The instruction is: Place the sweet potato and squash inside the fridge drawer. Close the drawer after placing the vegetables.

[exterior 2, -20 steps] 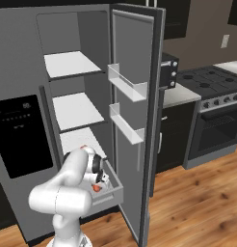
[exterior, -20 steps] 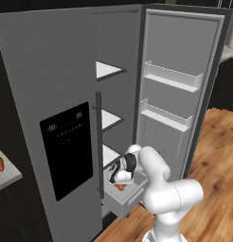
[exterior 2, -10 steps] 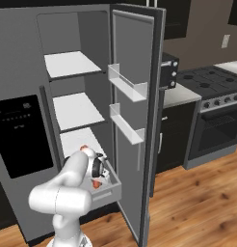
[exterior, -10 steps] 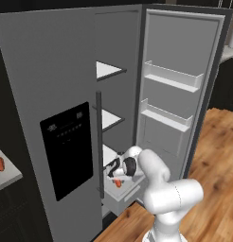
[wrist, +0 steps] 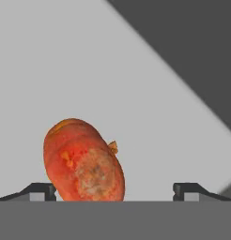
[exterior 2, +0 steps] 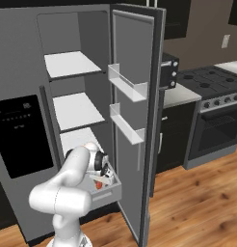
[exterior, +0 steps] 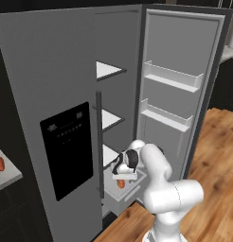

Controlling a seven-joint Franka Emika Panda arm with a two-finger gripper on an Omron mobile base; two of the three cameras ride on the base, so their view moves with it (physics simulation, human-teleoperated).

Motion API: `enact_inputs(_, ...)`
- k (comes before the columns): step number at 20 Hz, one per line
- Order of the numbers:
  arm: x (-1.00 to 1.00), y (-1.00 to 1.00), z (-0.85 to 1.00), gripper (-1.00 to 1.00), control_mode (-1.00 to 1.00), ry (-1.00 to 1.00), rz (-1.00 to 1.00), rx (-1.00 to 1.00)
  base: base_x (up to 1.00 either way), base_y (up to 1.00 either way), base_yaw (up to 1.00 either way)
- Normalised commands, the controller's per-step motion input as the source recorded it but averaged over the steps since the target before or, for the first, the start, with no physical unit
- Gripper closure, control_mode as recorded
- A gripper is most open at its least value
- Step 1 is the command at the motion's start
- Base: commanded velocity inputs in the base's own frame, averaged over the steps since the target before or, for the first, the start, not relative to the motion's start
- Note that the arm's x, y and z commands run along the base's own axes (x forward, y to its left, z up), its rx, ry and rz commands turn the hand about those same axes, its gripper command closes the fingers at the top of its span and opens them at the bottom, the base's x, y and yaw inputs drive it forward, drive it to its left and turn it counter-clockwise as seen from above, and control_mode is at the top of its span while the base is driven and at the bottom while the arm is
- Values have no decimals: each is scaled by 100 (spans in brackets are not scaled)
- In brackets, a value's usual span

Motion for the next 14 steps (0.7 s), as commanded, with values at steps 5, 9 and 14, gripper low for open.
enact_inputs(5,-51,-33,-13,-100,-100,0,0,0,0,0,0)
enact_inputs(9,-64,-43,-1,-100,-100,0,0,0,0,0,0)
enact_inputs(14,-52,-15,14,-100,-100,-4,-4,0,0,0,0)
